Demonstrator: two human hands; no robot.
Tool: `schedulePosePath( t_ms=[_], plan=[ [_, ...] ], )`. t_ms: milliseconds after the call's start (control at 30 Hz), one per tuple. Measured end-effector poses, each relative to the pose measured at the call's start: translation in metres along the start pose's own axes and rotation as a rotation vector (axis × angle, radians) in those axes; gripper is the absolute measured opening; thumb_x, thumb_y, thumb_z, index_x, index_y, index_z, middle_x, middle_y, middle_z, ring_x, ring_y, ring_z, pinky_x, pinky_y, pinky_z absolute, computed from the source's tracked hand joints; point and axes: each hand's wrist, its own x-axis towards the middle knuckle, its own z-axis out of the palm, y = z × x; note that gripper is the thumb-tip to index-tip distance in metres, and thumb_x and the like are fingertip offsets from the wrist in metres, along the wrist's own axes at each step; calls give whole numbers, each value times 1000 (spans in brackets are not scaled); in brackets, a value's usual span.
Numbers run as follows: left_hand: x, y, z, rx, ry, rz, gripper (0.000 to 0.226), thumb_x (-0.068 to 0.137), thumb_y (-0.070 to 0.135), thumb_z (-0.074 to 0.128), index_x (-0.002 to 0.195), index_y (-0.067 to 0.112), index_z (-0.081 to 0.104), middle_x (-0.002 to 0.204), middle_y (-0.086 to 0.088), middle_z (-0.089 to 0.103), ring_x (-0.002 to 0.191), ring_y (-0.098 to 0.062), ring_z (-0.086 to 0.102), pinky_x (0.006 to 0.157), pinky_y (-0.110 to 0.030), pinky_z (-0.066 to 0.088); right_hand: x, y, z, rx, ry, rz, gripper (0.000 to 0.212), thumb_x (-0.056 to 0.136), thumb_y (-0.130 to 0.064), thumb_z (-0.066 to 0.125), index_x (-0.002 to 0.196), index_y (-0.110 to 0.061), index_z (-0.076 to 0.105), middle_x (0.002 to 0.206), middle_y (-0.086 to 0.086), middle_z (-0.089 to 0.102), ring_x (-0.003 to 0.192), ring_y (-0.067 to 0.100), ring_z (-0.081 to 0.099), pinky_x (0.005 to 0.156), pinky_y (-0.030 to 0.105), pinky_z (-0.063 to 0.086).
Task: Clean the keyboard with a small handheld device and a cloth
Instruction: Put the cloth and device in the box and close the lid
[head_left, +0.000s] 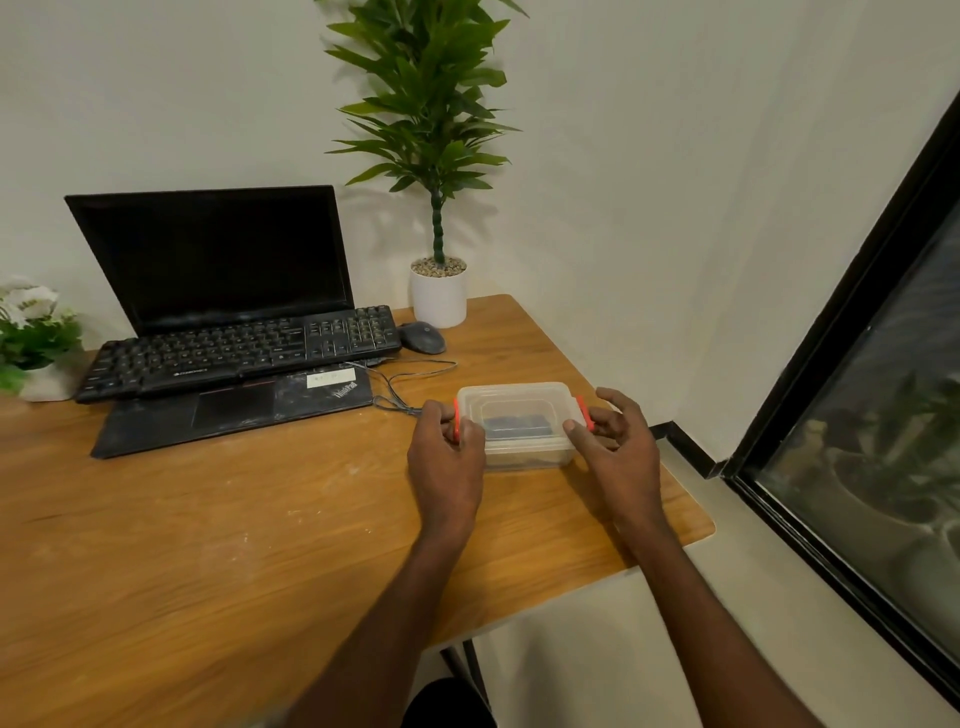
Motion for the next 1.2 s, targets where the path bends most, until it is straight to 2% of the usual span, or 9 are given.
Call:
schedulePosePath(
  t_ms=[133,367,500,567,633,700,833,1033,1200],
  plan=[
    [1,-3,0,-7,-8,36,15,98,12,65,90,21,56,75,2,56,65,-7,44,56,-40,44,-7,-3,4,-212,51,-99,42,94,-38,71,134,-35,56,127,-12,66,111,9,64,90,38,61],
    [3,-4,0,14,23,82,17,94,18,58,82,21,48,72,-2,48,64,-14,38,55,-48,41,-9,0,5,-582,32,-350,44,105,-47,42,145,-30,47,121,-3,70,101,19,68,85,42,60],
    [2,-1,-1,13,29,81,14,93,21,55,82,20,47,73,-5,48,64,-14,37,54,-48,40,-12,-4,7,-551,-7,-236,49,105,-45,49,151,-30,41,133,-1,65,116,22,63,97,43,50],
    [2,-1,-2,-5,25,61,15,94,18,58,83,20,49,73,-8,50,64,-13,37,54,-49,41,-10,-7,6,-334,0,-75,53,100,-44,61,148,-31,44,136,-4,64,119,16,61,100,38,50],
    [2,-3,-2,-17,17,38,17,95,12,62,84,19,50,73,-9,51,64,-13,38,55,-50,42,-9,-11,3,-82,23,43,52,94,-41,71,142,-26,56,129,-9,67,113,7,64,93,28,56],
    [3,-4,-1,-13,18,36,17,95,11,63,85,19,51,74,-9,53,64,-13,40,56,-49,43,-7,-12,1,-11,30,37,35,93,-36,73,126,-24,68,114,-15,72,102,3,70,84,21,58],
    [1,-4,-2,-6,25,44,20,95,11,63,85,20,49,73,-7,51,64,-12,38,55,-48,43,-2,-3,2,102,45,68,21,89,-27,79,109,-21,78,98,-10,78,93,4,73,87,32,61],
    [3,-6,-1,-18,10,62,23,96,11,63,84,22,47,74,-8,49,64,-13,38,55,-48,42,-2,-1,8,-17,114,2,21,92,-24,74,113,-19,79,104,-9,77,95,6,71,85,32,62],
    [1,-8,-1,-13,18,62,20,99,19,67,88,23,51,77,-4,53,66,-21,47,56,-50,45,-4,-1,13,-244,144,-88,34,95,-46,67,117,-22,75,108,-12,71,94,4,66,82,38,62]
  ],
)
